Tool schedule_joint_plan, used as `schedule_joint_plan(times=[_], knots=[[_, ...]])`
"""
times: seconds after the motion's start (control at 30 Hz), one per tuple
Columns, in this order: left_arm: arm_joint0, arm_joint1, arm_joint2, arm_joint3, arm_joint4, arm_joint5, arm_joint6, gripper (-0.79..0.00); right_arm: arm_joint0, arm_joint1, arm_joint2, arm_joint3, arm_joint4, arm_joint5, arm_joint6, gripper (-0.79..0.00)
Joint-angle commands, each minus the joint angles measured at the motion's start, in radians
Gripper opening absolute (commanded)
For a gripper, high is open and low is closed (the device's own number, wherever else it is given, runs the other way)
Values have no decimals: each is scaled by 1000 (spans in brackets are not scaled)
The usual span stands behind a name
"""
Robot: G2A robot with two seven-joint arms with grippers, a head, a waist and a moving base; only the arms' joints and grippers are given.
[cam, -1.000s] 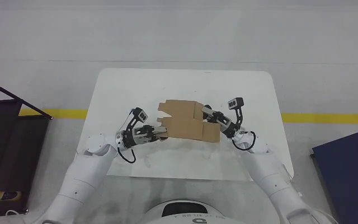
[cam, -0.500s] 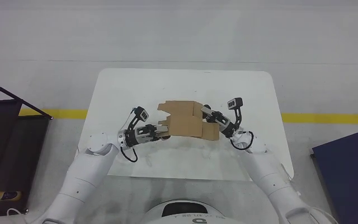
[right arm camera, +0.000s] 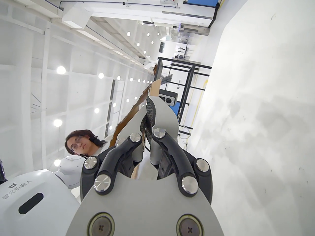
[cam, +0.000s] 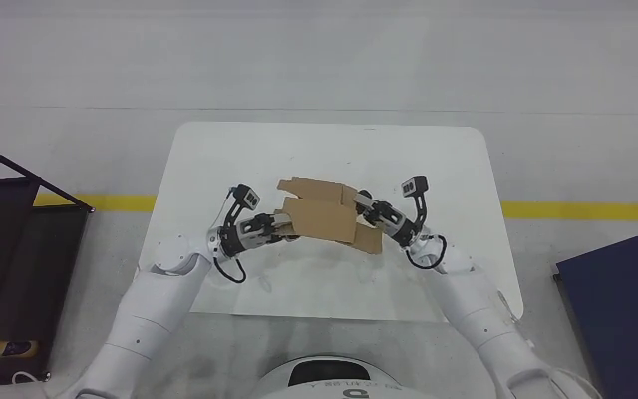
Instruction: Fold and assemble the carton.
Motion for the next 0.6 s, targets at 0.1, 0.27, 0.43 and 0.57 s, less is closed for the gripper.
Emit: schedule_joint_plan(times=[0.1, 0.27, 0.43, 0.57], knots=[[-3, -1, -4, 3, -8, -6, 2, -486, -12, 3, 3, -9, -49, -9, -34, -785], [-3, -1, 1, 8, 0, -1, -13, -474, -24, 5, -1, -25, -121, -11, -71, -785], [-6, -2, 13, 14, 38, 1, -18, -477, -33, 8, -2, -51, -170, -8, -95, -785], [-9, 0, 21, 22, 94, -2, -16, -471, -37, 11, -3, -65, -218, 3, -117, -785]])
